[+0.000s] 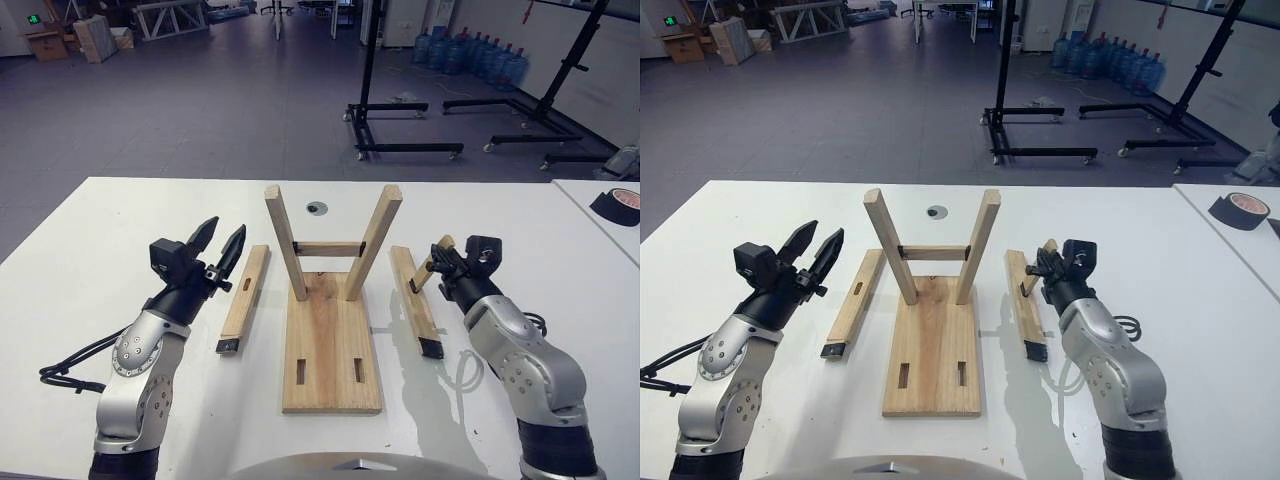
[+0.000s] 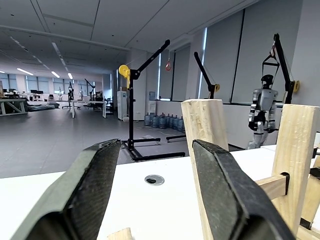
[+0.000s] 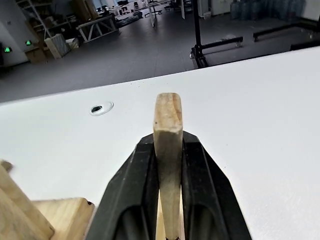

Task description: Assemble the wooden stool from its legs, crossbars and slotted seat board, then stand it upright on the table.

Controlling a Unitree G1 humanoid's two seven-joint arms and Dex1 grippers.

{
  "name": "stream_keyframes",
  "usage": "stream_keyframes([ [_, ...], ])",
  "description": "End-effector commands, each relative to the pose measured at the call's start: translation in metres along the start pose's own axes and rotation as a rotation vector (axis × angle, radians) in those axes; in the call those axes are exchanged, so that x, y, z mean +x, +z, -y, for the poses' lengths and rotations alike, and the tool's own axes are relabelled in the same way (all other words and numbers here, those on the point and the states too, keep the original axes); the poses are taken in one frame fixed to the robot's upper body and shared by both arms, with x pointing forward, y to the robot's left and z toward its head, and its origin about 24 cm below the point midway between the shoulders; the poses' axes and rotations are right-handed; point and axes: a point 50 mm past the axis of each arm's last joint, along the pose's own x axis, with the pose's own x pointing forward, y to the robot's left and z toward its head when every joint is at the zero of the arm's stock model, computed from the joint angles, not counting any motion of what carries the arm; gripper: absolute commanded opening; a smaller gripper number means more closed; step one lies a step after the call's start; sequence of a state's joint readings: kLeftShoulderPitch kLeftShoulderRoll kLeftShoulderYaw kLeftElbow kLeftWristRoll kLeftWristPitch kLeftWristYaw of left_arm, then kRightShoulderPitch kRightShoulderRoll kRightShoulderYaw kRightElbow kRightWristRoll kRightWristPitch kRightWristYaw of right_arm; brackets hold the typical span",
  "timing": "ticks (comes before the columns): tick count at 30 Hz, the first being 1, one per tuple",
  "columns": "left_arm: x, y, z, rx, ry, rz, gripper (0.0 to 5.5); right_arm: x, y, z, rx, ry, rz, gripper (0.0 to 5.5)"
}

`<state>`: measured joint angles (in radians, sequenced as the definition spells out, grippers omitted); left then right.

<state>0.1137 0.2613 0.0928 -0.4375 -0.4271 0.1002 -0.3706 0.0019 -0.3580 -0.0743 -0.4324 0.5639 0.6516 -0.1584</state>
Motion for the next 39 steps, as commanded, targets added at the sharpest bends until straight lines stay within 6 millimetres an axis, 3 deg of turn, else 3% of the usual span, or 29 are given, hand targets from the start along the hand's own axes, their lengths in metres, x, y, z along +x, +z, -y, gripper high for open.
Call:
stream_keyframes([
  [1, 0.001, -0.001, 0.0, 0.009, -0.004, -0.015, 2.62, -0.003, -0.035, 0.005, -0.067, -0.021, -0.147, 0.4],
  [10, 0.004, -0.002, -0.004, 0.027, 0.01, -0.011, 2.62, -0.001, -0.052, 0.009, -0.046, -0.001, -0.182, 0.4],
  [14, 0.007, -0.001, -0.006, 0.042, 0.02, -0.004, 2.62, -0.001, -0.049, 0.006, -0.058, 0.027, -0.156, 0.4],
  [16, 0.009, -0.001, -0.007, 0.043, 0.02, -0.003, 2.62, 0.0, -0.046, 0.004, -0.064, 0.036, -0.144, 0.96],
  [25, 0.014, 0.001, -0.011, 0.059, 0.021, 0.019, 2.62, 0.005, -0.029, -0.001, -0.1, 0.033, -0.069, 2.43],
  [28, 0.017, 0.003, -0.011, 0.068, 0.011, 0.026, 2.62, 0.008, -0.015, -0.004, -0.129, 0.033, -0.015, 2.93],
  [39, 0.019, 0.006, -0.009, 0.071, -0.002, 0.041, 2.62, 0.018, 0.085, -0.02, -0.184, 0.07, 0.276, 2.93],
])
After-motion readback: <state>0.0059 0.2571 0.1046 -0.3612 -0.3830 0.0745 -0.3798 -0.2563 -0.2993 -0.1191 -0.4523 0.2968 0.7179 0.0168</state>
